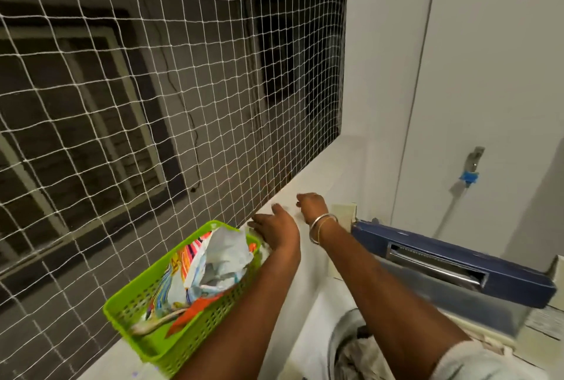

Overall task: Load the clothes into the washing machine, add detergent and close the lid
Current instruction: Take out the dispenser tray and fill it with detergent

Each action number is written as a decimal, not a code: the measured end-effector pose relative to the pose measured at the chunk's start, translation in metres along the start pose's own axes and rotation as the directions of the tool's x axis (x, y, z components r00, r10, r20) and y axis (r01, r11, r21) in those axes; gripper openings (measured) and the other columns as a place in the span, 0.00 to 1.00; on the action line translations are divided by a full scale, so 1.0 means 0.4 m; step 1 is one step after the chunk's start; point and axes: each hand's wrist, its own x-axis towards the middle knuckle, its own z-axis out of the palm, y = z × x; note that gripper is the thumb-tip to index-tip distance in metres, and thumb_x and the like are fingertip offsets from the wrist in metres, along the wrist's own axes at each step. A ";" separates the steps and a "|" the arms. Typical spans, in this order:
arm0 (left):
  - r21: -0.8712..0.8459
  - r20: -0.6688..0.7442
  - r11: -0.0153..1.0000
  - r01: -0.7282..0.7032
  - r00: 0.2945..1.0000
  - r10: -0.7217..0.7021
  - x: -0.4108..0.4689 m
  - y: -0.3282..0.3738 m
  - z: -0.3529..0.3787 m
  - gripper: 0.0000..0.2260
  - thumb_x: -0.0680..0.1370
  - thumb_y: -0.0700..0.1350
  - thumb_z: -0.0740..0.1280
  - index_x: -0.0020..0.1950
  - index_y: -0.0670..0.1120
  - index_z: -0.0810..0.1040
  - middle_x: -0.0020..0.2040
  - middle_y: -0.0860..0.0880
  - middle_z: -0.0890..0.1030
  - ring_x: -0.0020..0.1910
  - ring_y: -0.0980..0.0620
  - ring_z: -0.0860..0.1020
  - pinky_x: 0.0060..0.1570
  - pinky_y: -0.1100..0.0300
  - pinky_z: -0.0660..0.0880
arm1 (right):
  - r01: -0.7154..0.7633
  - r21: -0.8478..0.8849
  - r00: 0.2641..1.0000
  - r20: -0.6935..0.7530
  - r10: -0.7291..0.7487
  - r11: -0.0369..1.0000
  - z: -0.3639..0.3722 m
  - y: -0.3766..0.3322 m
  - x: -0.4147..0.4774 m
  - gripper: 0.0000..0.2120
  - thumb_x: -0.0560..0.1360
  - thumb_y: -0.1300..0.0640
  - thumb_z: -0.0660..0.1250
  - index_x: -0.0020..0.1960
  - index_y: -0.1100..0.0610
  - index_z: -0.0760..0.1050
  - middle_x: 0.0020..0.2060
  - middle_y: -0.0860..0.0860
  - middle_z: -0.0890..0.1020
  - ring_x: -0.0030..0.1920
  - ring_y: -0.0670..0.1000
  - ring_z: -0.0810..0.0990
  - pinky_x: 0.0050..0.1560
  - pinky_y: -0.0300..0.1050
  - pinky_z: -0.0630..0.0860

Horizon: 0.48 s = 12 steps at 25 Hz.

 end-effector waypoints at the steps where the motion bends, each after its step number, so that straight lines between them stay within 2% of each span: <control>1: 0.008 -0.013 1.000 -0.014 1.000 0.014 0.001 -0.008 -0.004 0.29 0.84 0.50 0.58 0.78 0.32 0.55 0.79 0.33 0.55 0.80 0.38 0.53 0.76 0.48 0.52 | 0.021 -0.068 0.998 -0.052 -0.024 0.997 0.018 0.006 0.014 0.17 0.81 0.60 0.58 0.66 0.64 0.74 0.65 0.61 0.77 0.63 0.59 0.77 0.64 0.49 0.70; 3: 0.022 -0.024 1.000 0.002 1.000 -0.002 0.026 -0.036 0.003 0.32 0.84 0.50 0.57 0.79 0.32 0.49 0.80 0.33 0.50 0.80 0.39 0.48 0.77 0.47 0.48 | 0.039 -0.139 0.998 -0.048 -0.046 0.989 0.053 0.032 0.050 0.18 0.81 0.55 0.59 0.69 0.61 0.72 0.68 0.58 0.75 0.68 0.59 0.73 0.68 0.46 0.67; 5: 0.056 -0.015 0.998 0.033 0.999 -0.032 0.061 -0.058 0.016 0.33 0.84 0.51 0.57 0.79 0.32 0.47 0.80 0.33 0.49 0.80 0.38 0.48 0.77 0.46 0.47 | 0.078 -0.232 0.997 -0.009 -0.082 0.970 0.084 0.054 0.087 0.22 0.82 0.52 0.58 0.74 0.60 0.68 0.72 0.58 0.71 0.72 0.59 0.69 0.70 0.44 0.64; 7: 0.065 -0.009 0.995 0.072 0.997 -0.072 0.091 -0.075 0.024 0.32 0.84 0.51 0.58 0.78 0.31 0.50 0.79 0.32 0.54 0.79 0.35 0.53 0.77 0.44 0.51 | 0.101 -0.303 0.995 0.029 -0.097 0.947 0.107 0.075 0.113 0.24 0.83 0.50 0.57 0.75 0.60 0.67 0.73 0.58 0.70 0.73 0.59 0.69 0.71 0.45 0.63; 9: 0.070 -0.013 0.994 0.088 0.996 -0.088 0.108 -0.091 0.027 0.30 0.84 0.50 0.59 0.76 0.31 0.56 0.76 0.31 0.61 0.76 0.33 0.60 0.75 0.44 0.57 | 0.124 -0.352 0.992 0.008 -0.130 0.928 0.117 0.093 0.126 0.21 0.82 0.50 0.58 0.71 0.58 0.71 0.70 0.57 0.74 0.70 0.59 0.72 0.70 0.46 0.66; 12: 0.029 -0.014 0.998 0.054 0.998 -0.054 0.128 -0.116 0.030 0.25 0.83 0.49 0.59 0.73 0.32 0.64 0.72 0.32 0.68 0.71 0.34 0.67 0.72 0.44 0.62 | 0.155 -0.298 0.982 -0.060 -0.181 0.942 0.104 0.116 0.117 0.16 0.81 0.51 0.59 0.64 0.56 0.77 0.63 0.56 0.80 0.64 0.58 0.77 0.64 0.46 0.71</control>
